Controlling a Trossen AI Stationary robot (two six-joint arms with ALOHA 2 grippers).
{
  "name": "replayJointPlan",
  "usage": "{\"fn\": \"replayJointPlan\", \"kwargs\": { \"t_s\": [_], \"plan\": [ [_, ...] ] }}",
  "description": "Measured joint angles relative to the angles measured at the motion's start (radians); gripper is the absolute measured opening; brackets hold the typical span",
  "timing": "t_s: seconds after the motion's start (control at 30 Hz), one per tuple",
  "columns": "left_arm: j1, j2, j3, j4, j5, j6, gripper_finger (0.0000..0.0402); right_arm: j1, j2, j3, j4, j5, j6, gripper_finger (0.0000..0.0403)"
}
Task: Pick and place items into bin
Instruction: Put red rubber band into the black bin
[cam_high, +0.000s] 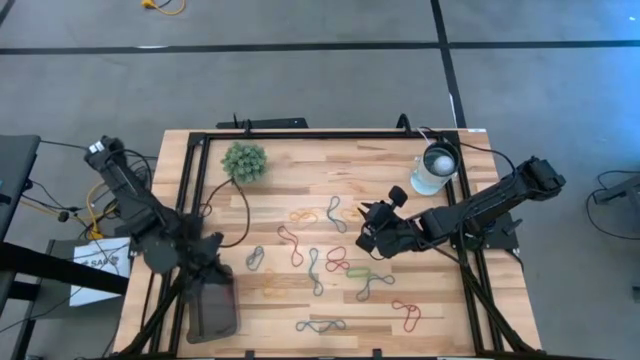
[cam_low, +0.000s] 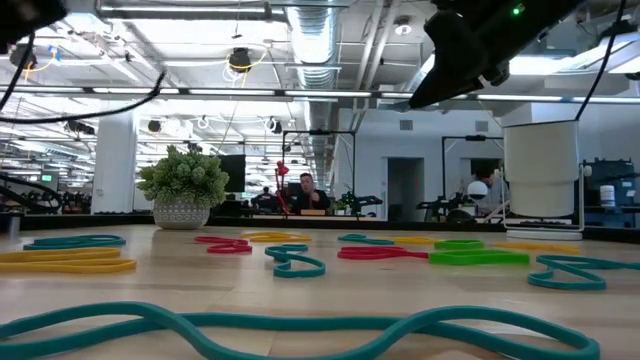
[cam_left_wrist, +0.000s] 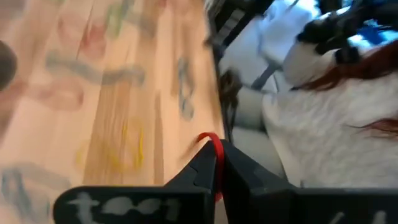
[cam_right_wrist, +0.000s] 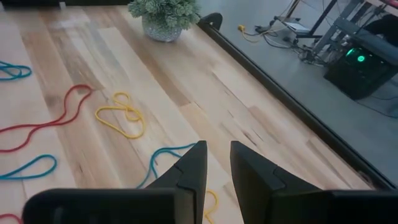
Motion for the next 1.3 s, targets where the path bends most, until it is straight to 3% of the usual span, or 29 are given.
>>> {"fn": "replayJointPlan", "kwargs": {
  "t_s": [0.23, 0.47, 0.7, 0.8, 1.07, 1.3],
  "plan": [
    [-0.064, -0.001, 0.000, -0.158, 0.166, -0.314, 0.0000, -0.024, 0.000, 0.000, 0.015, 0.000, 0.000, 0.0066],
    [-0.089, 0.000, 0.000, -0.317, 0.260, -0.593, 0.0000, -0.060, 0.003, 0.000, 0.015, 0.000, 0.000, 0.0066],
    [-0.096, 0.033, 0.000, -0.551, 0.473, -0.843, 0.0000, -0.075, 0.011, 0.000, 0.015, -0.004, 0.001, 0.0066],
    [-0.096, 0.056, 0.000, -0.521, 0.456, -0.820, 0.0000, -0.074, 0.011, 0.000, 0.016, -0.004, 0.001, 0.0066],
    [-0.085, 0.144, 0.000, -0.465, 0.289, -0.766, 0.0000, -0.075, 0.011, 0.000, 0.015, -0.004, 0.002, 0.0066],
    [-0.080, 0.239, 0.000, -0.465, 0.163, -0.592, 0.0000, -0.075, 0.011, 0.000, 0.015, -0.004, 0.012, 0.0066]
  ]
}}
